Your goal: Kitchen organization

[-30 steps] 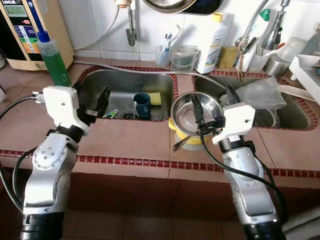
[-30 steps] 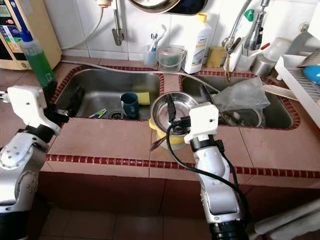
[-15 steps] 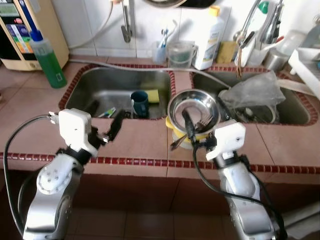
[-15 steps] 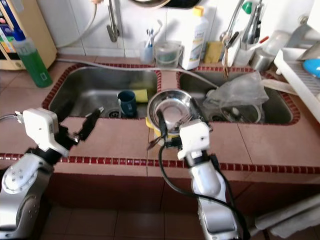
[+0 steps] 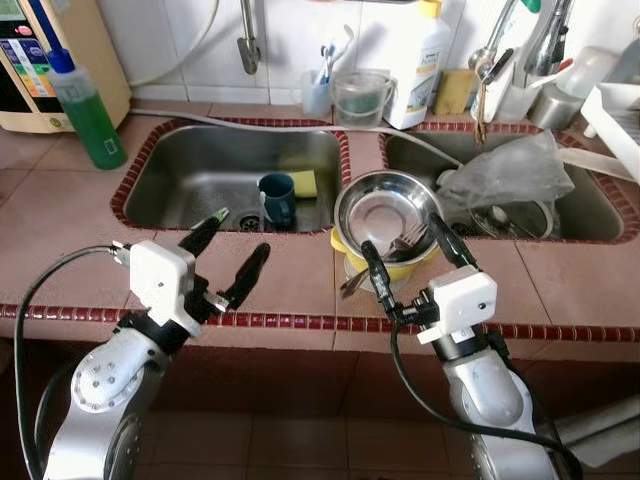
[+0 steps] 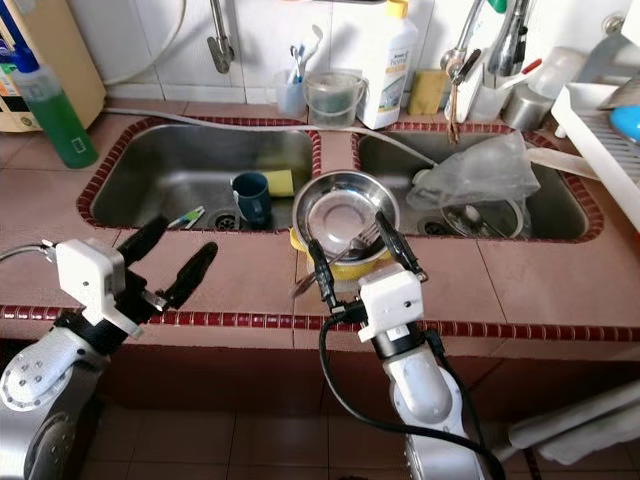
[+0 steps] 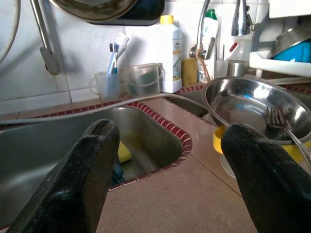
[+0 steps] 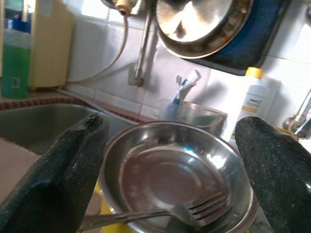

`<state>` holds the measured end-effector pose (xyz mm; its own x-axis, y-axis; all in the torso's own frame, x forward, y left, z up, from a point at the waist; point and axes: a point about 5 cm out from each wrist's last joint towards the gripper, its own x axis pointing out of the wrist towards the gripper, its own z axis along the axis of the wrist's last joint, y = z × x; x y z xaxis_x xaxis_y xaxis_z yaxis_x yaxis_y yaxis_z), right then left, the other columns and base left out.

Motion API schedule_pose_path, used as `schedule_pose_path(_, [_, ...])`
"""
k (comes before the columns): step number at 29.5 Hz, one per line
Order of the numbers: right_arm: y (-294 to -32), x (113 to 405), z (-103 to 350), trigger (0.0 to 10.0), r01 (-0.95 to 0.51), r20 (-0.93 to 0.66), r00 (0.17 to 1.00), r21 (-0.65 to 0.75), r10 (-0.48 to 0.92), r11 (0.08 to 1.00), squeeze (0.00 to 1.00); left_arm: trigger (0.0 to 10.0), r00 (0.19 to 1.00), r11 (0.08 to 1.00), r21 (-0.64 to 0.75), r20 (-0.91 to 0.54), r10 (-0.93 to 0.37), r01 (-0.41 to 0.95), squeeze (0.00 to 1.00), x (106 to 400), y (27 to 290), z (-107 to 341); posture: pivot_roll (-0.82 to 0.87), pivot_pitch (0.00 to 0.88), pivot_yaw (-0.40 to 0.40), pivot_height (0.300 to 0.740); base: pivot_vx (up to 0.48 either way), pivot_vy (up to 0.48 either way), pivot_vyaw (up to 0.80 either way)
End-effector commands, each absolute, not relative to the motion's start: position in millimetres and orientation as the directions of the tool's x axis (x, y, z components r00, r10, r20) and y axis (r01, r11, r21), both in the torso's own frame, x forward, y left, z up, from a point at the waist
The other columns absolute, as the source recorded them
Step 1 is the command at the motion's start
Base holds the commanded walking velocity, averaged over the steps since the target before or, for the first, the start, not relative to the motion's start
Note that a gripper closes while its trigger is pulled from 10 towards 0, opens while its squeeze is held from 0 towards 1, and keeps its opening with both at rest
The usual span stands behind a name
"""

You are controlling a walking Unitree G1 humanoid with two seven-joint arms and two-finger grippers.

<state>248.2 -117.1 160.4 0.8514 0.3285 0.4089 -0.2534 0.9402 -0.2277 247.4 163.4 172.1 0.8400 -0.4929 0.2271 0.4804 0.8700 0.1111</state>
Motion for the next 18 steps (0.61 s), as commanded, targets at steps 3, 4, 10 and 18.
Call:
schedule_pose_path(3, [-119.2, 250.2, 174.2, 10.0, -0.227, 0.456, 0.836, -0.218, 0.304, 0.949, 0.00, 10.0, 0.828, 0.871, 0.117, 0.273, -0.490, 0.477, 0.00, 247.3, 161.0, 183.5, -0.07, 0.142, 0.017, 0.740, 0.000, 0.000, 0.00])
schedule_pose_path(4, [-118.8, 250.9, 175.3, 10.0, -0.227, 0.459, 0.834, -0.218, 0.305, 0.949, 0.00, 10.0, 0.826, 0.872, 0.116, 0.279, -0.489, 0.476, 0.00, 247.7, 160.6, 184.7, -0.07, 0.140, 0.016, 0.740, 0.000, 0.000, 0.00])
schedule_pose_path(10, [-117.4, 252.0, 178.0, 10.0, -0.230, 0.468, 0.828, -0.217, 0.308, 0.949, 0.00, 10.0, 0.825, 0.878, 0.084, 0.309, -0.473, 0.472, 0.00, 249.3, 161.8, 188.7, -0.06, 0.134, 0.012, 0.740, 0.000, -0.245, 0.00])
schedule_pose_path(18, [-116.7, 252.1, 178.8, 10.0, -0.239, 0.469, 0.825, -0.219, 0.316, 0.946, 0.00, 10.0, 0.827, 0.882, 0.075, 0.318, -0.463, 0.465, 0.00, 250.1, 163.0, 190.5, -0.06, 0.128, 0.007, 0.740, 0.000, -0.480, 0.00])
